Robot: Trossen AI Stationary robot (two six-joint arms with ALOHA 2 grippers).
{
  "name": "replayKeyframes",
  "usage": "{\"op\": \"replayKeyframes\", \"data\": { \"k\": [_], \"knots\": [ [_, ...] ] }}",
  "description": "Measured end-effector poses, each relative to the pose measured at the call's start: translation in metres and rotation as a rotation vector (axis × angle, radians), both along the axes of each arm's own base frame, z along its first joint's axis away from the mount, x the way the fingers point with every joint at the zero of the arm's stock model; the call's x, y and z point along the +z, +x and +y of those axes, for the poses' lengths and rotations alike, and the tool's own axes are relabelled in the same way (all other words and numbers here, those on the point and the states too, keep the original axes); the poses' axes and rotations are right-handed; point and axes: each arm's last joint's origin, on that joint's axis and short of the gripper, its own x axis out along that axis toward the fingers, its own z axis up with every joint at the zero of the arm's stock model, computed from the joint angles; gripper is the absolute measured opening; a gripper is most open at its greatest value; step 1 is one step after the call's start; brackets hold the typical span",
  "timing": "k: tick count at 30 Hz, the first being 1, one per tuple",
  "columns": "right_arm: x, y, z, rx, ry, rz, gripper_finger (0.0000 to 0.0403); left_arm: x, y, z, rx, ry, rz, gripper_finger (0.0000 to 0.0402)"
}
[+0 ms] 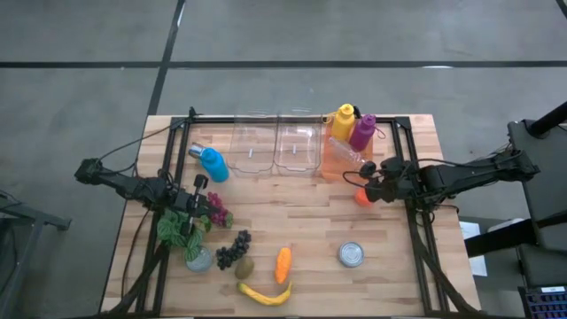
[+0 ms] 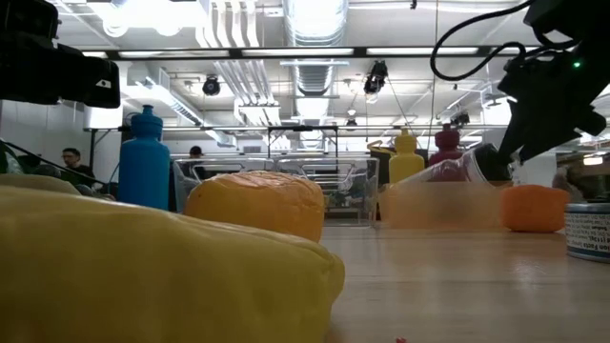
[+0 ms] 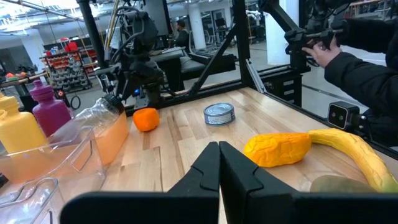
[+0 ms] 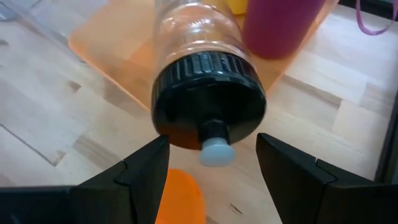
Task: Pick & Place Food Item
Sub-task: Put the transparent water bottle into the orange bin
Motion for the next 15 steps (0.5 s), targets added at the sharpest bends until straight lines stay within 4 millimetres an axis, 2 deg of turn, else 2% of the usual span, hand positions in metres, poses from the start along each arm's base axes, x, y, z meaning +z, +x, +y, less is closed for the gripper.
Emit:
{"op": "replayKeyframes", "data": {
  "k": [6, 15],
  "knots": [
    [-0.001, 0.002, 0.0, -0.001, -0.025, -0.014, 0.0237, 0.0, 0.0, 0.0, 0.0, 0.0, 0.0, 0.0001],
    [-0.013, -0.002, -0.001, -0.016, -0.022, 0.012, 0.0237, 0.0, 0.0, 0.0, 0.0, 0.0, 0.0, 0.0001]
  ]
}}
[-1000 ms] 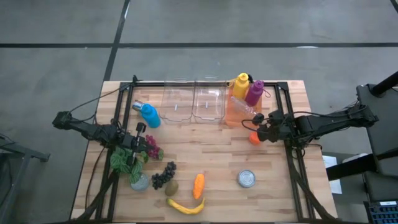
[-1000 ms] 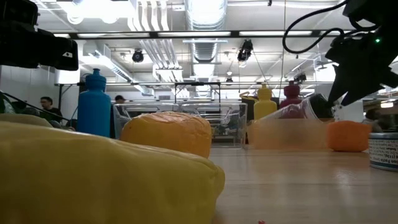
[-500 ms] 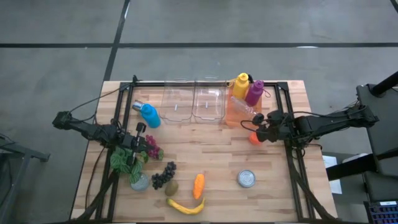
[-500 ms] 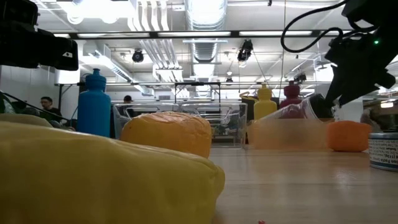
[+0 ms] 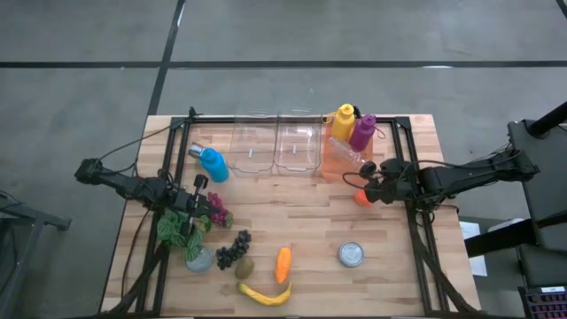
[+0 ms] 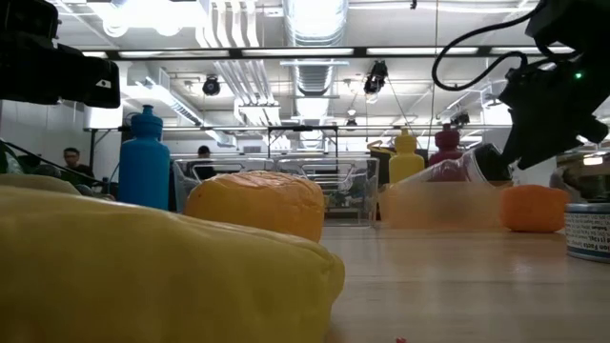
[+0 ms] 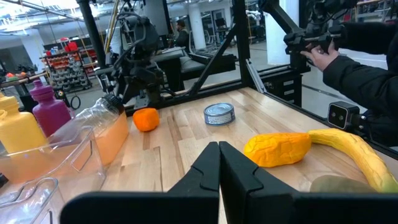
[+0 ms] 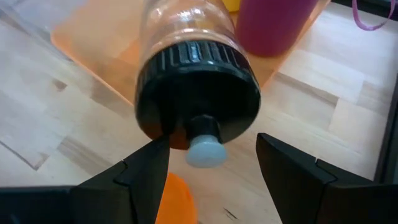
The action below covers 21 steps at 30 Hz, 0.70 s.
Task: Pick & Place Food Item
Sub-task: Put the transparent water bottle into the orange bin
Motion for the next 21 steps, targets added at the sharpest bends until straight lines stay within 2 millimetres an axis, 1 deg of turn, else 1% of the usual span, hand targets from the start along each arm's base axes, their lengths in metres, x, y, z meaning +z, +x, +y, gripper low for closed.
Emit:
{"op": "replayKeyframes", "data": {
  "k": [4, 7, 12, 21],
  "knots": [
    [-0.0013, 0.0008, 0.0001, 0.019, -0.009, 0.003, 0.0226, 0.0, 0.0, 0.0, 0.0, 0.0, 0.0, 0.0001],
    [0.0003, 0.0044, 0.0008, 0.06, -0.026, -0.008, 0.02, 0.0001, 0.0, 0.0, 0.0, 0.0, 0.0, 0.0001],
    [0.0008, 0.0045, 0.0002, 0.056, -0.056, -0.005, 0.0157, 0.0, 0.0, 0.0, 0.0, 0.0, 0.0, 0.0001],
    [-0.0019, 0.0036, -0.0001, 0.052, -0.061, 0.002, 0.0114, 0.0, 0.0, 0.0, 0.0, 0.0, 0.0, 0.0001]
  ]
}}
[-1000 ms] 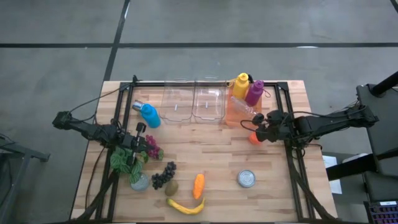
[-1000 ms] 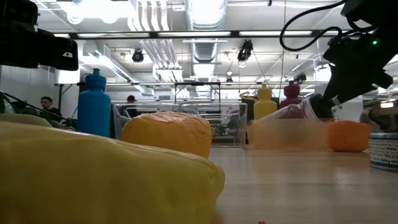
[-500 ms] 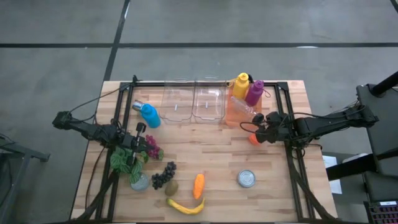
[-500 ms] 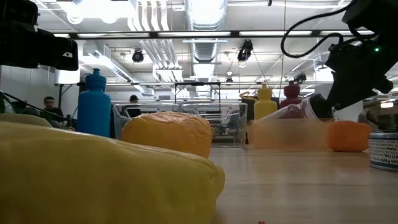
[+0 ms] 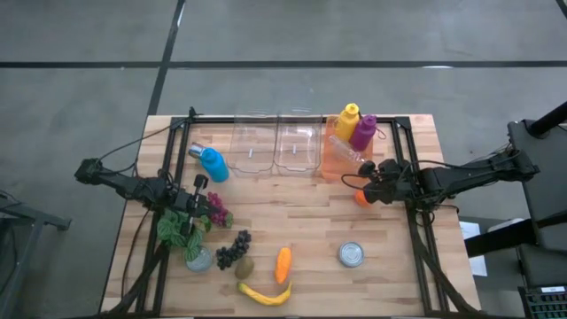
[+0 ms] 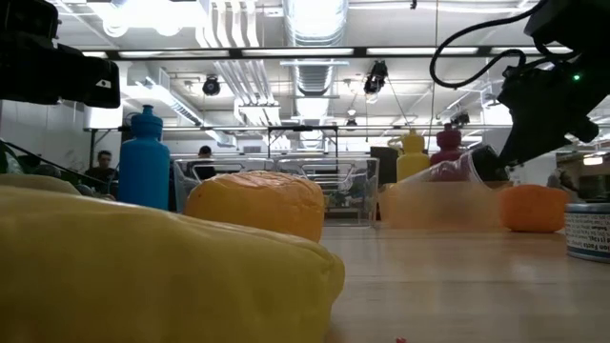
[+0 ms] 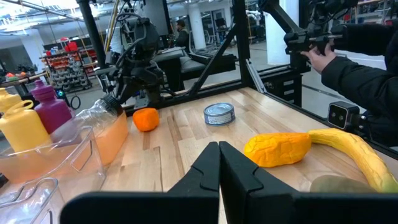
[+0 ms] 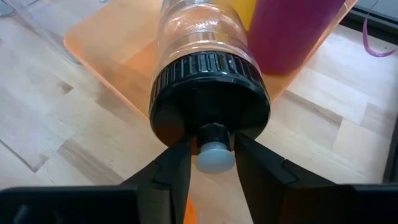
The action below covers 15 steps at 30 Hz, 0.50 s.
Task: Pick & Place Food Item
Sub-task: Put the transparent water bottle into the orange bin
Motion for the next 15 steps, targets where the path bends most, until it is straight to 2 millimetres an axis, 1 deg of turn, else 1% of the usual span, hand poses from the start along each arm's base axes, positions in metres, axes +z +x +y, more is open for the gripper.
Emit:
{"op": "replayKeyframes", "data": {
  "k": [5, 15],
  "knots": [
    [0.0, 0.0, 0.0, 0.0, 0.001, -0.001, 0.0103, 0.0001, 0.0, 0.0, 0.0, 0.0, 0.0, 0.0001],
    [-0.0002, 0.0001, 0.0002, -0.009, 0.019, -0.01, 0.0102, 0.0001, 0.0, 0.0, 0.0, 0.0, 0.0, 0.0001]
  ]
}}
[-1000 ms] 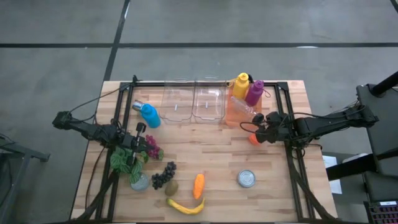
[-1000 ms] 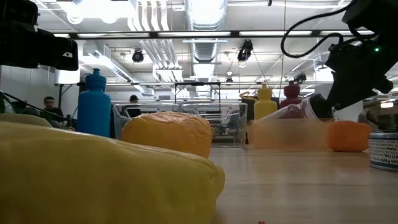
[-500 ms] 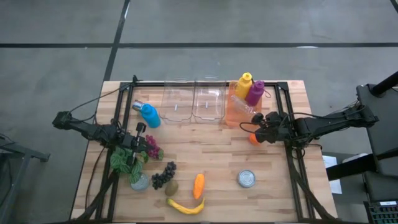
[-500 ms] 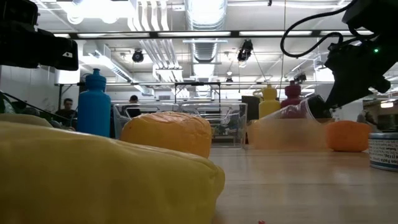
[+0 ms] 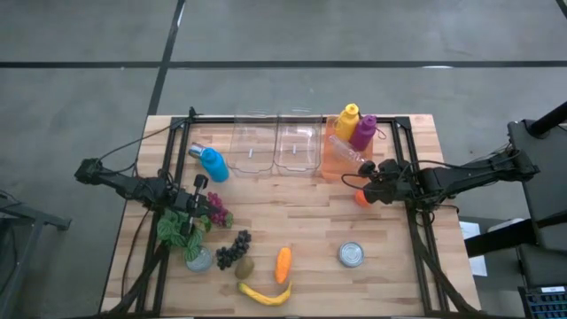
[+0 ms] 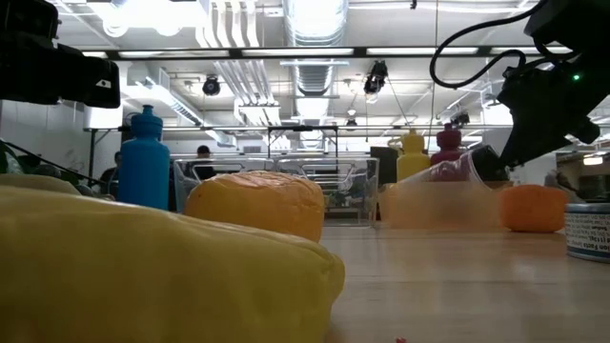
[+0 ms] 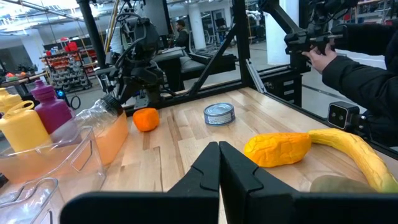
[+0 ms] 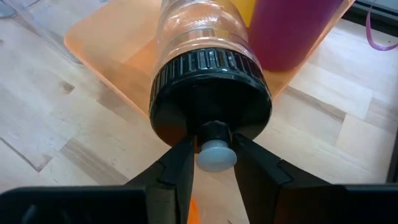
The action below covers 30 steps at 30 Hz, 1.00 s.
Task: Pick & Place Food Item
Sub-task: Put the transparent water bottle into the orange bin
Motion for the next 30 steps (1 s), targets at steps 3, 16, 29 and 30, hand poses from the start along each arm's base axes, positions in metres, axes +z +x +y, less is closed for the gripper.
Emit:
{"op": "replayKeyframes", "data": {
  "k": [3, 16, 29, 30],
  "knots": [
    [0.0, 0.0001, 0.0001, 0.002, 0.004, -0.001, 0.0102, -0.0001, 0.0, 0.0, 0.0, 0.0, 0.0, 0.0001],
    [-0.0001, 0.0001, 0.0003, -0.008, 0.018, -0.011, 0.0102, -0.0001, 0.0, 0.0, 0.0, 0.0, 0.0, 0.0001],
    [0.0, 0.0001, 0.0003, -0.011, 0.02, -0.015, 0.0069, 0.0, 0.0, 0.0, 0.0, 0.0, 0.0, 0.0001],
    [0.0, 0.0001, 0.0002, -0.012, 0.02, -0.015, 0.0069, 0.0, 0.0, 0.0, 0.0, 0.0, 0.0, 0.0001]
  ]
}}
